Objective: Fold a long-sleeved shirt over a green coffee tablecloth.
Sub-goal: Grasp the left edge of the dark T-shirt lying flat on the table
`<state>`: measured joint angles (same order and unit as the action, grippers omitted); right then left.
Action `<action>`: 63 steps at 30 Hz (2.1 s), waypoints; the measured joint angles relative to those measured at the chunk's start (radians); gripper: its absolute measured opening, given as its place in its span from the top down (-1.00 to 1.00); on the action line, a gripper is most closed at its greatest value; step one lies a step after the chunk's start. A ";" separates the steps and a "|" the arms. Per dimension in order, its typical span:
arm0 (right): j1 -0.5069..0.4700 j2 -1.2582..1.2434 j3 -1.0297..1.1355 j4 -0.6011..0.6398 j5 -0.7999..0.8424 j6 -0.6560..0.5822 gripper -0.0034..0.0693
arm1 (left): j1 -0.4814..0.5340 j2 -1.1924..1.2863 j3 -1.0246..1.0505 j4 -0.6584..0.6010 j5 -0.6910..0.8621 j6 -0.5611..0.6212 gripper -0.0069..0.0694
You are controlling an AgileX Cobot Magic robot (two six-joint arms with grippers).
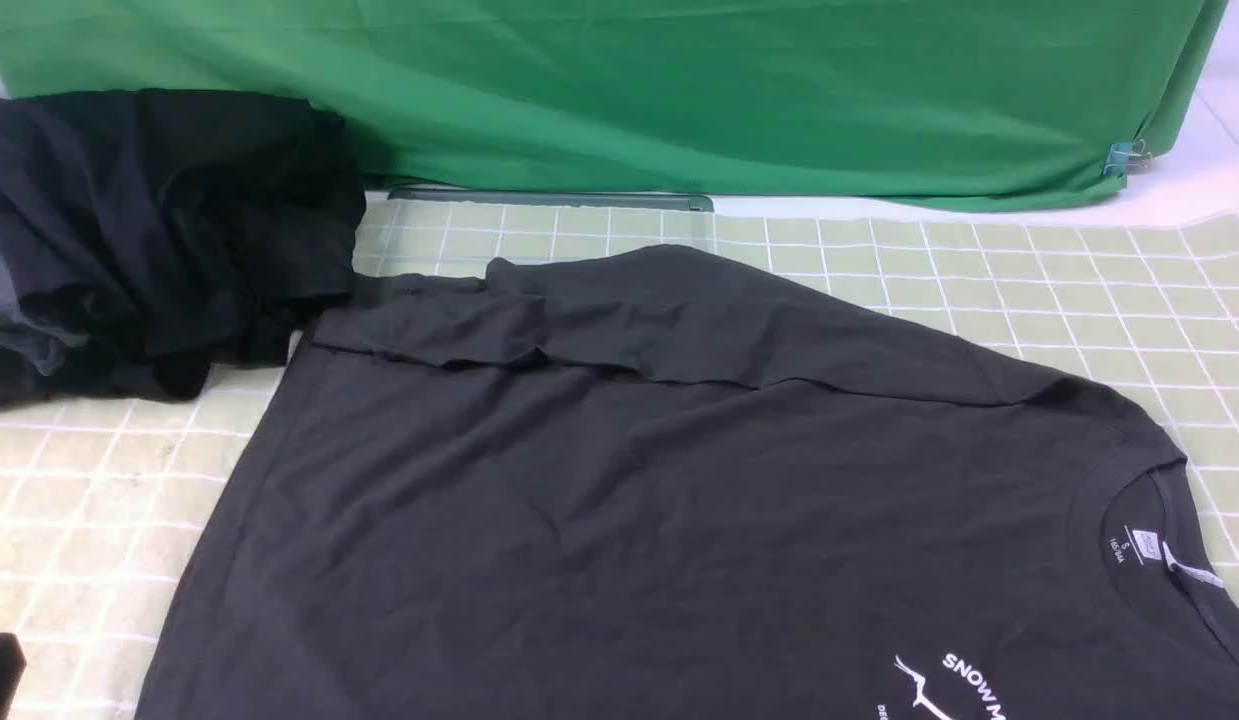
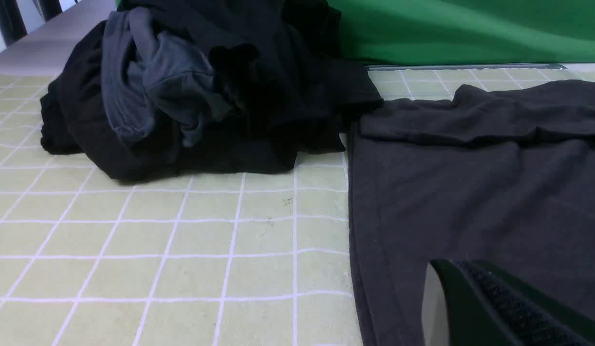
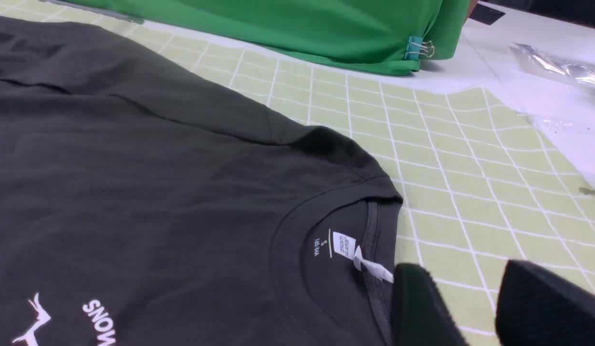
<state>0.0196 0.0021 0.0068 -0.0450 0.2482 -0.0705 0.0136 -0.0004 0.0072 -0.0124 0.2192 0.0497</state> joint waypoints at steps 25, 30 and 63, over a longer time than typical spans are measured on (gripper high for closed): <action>0.000 0.000 0.000 0.000 -0.002 0.000 0.24 | 0.000 0.000 0.000 -0.412 -0.363 -0.131 0.77; 0.000 0.000 0.000 0.000 -0.003 0.000 0.24 | 0.000 0.000 0.000 -0.420 -0.549 -0.179 0.77; 0.297 0.472 -0.470 0.244 0.324 0.110 0.88 | -0.332 1.136 -0.626 -0.068 0.907 -0.308 0.84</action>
<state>0.3170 0.4745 -0.4636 0.1993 0.5722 0.0393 -0.3185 1.1353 -0.6189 -0.0809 1.1262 -0.2582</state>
